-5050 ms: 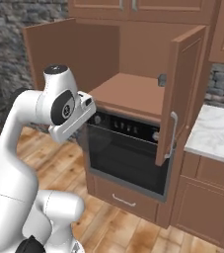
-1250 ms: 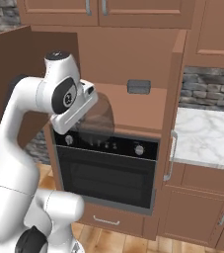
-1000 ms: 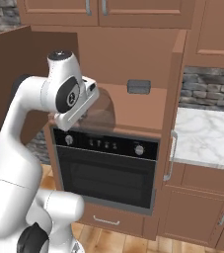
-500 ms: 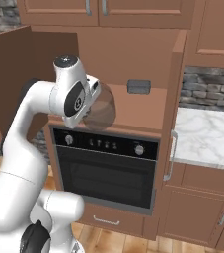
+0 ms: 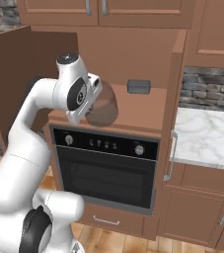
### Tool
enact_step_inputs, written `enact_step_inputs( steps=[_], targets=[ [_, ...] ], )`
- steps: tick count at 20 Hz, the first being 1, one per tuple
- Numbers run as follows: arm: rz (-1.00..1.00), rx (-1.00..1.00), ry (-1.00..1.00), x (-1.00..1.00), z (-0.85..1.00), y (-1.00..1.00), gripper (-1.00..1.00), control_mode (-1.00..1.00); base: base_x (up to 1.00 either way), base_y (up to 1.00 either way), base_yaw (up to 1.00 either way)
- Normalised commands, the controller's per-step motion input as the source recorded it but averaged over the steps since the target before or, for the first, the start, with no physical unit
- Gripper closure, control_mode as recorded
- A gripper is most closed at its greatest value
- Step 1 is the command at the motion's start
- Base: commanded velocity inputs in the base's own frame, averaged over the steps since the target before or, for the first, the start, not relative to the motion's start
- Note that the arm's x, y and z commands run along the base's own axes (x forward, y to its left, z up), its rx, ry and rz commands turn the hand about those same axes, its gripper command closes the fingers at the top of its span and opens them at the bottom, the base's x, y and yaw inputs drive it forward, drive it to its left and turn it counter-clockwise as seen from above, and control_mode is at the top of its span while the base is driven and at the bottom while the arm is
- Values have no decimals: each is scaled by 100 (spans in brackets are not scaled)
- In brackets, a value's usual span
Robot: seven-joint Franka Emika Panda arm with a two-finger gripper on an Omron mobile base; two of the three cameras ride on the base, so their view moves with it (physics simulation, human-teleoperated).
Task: Pick the candle and jar from the dining table and place them in the open cabinet. Close the cabinet after placing the objects.
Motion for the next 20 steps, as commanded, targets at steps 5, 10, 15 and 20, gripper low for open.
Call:
enact_step_inputs(
  steps=[5, 10, 15, 20],
  targets=[
    [0, -7, 5, 36, 0, 0, 100, -100, 0, 0, 0],
    [0, -5, 1, 38, 0, 0, 100, -100, 0, 0, 0],
    [0, -3, 0, 43, -8, 0, 100, -100, 0, 0, 0],
    [0, -1, 0, 36, -10, 0, 100, -100, 0, 0, 0]
  ],
)
